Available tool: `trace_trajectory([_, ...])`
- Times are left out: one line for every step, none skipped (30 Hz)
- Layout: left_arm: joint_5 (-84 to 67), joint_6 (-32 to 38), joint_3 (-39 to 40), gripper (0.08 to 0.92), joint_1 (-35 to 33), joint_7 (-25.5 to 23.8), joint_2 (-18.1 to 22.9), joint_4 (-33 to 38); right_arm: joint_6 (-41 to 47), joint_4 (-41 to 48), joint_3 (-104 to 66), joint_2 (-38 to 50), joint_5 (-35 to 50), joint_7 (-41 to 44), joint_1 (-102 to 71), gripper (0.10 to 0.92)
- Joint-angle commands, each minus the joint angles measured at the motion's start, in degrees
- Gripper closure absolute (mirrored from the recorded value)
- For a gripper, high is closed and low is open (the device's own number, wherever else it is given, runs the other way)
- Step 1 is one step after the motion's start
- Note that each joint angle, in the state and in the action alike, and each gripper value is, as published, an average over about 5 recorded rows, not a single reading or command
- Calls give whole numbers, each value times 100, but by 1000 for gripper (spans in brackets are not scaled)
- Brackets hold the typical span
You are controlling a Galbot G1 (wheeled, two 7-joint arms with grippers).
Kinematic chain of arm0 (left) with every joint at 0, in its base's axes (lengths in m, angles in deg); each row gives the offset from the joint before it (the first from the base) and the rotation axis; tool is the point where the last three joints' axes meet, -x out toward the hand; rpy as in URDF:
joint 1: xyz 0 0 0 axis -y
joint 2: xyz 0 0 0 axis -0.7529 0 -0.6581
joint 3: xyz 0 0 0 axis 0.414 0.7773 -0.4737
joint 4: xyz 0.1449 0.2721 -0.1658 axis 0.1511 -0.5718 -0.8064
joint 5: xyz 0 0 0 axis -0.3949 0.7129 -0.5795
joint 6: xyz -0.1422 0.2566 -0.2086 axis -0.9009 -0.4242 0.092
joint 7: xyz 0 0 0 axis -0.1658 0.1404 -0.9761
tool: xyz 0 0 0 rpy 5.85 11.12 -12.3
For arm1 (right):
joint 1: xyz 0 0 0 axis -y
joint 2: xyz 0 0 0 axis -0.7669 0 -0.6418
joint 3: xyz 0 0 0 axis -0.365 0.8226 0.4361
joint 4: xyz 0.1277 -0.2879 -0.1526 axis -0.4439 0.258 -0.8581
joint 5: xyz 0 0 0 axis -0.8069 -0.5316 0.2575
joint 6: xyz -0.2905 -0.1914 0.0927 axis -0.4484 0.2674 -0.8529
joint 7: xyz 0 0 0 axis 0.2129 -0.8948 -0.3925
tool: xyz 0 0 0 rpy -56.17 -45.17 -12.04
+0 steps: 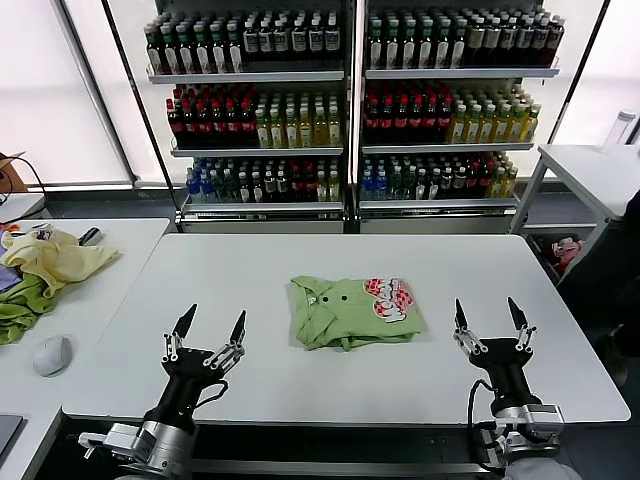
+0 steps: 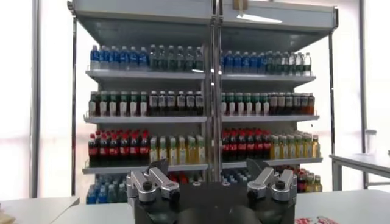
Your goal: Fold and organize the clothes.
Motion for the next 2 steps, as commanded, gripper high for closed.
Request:
trace_trajectory([34,-4,-30,177,122,-79,-45,-90,145,16,-141,-23,46,-20,31,203])
trace_trajectory([31,-8,-31,177,132,-85,-55,-100,174,30,-144,-28,62,-13,40,203])
